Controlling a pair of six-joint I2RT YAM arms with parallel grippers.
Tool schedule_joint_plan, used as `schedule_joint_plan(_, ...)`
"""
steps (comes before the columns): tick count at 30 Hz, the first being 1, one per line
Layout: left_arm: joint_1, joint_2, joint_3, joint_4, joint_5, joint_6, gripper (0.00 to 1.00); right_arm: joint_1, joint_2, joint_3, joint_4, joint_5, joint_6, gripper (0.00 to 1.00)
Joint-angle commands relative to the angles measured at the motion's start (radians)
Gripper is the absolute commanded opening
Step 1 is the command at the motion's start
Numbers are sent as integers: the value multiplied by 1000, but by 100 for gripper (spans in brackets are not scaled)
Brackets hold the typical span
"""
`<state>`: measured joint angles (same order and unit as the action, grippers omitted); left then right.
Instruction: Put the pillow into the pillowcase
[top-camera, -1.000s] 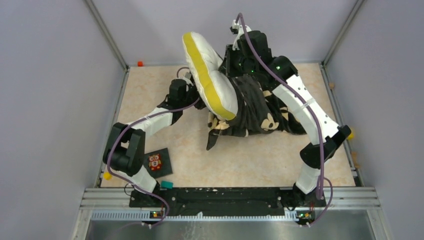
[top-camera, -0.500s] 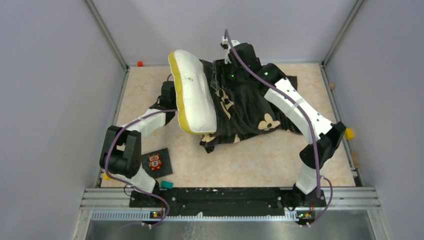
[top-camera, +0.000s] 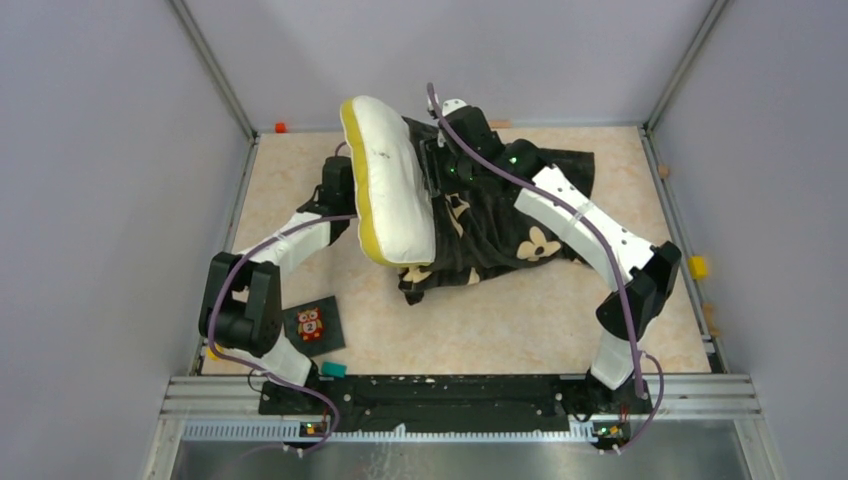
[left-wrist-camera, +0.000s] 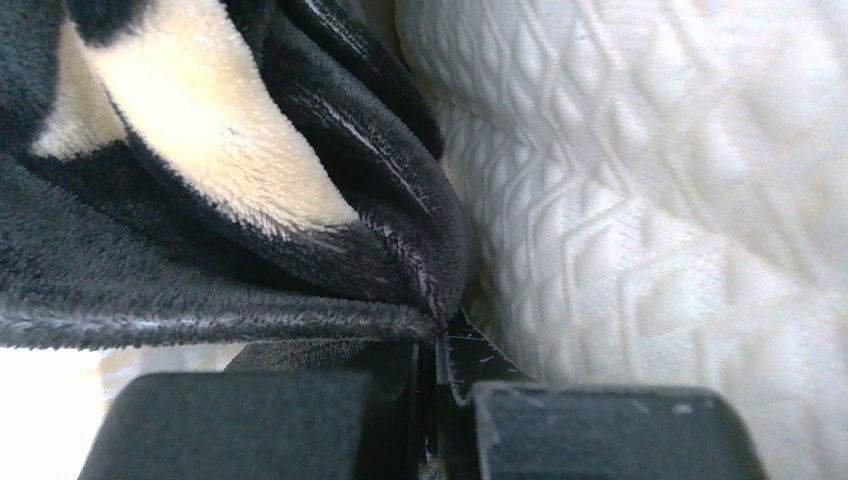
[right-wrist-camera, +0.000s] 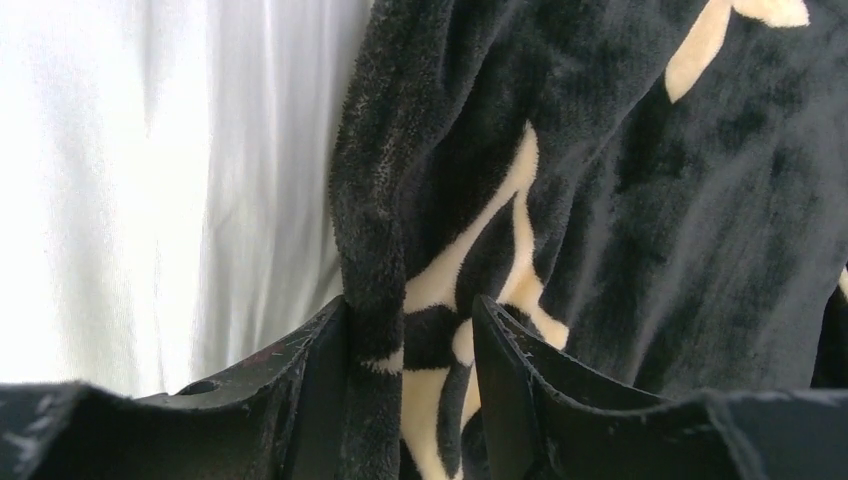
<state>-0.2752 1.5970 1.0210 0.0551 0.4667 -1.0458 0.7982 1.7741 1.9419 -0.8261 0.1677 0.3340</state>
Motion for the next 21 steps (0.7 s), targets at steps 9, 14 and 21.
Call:
schedule_joint_plan(9,-1,-61,137,-30,26,83,0,1,10,30,-8,53,-17,24)
schedule_joint_plan(14,1,-52,355,-175,39,169,0,-84,38,318,-123,133,-51,0)
schedule_joint_plan(21,-1,-14,796,-380,100,287,0,-151,-2,543,16,177,-96,0)
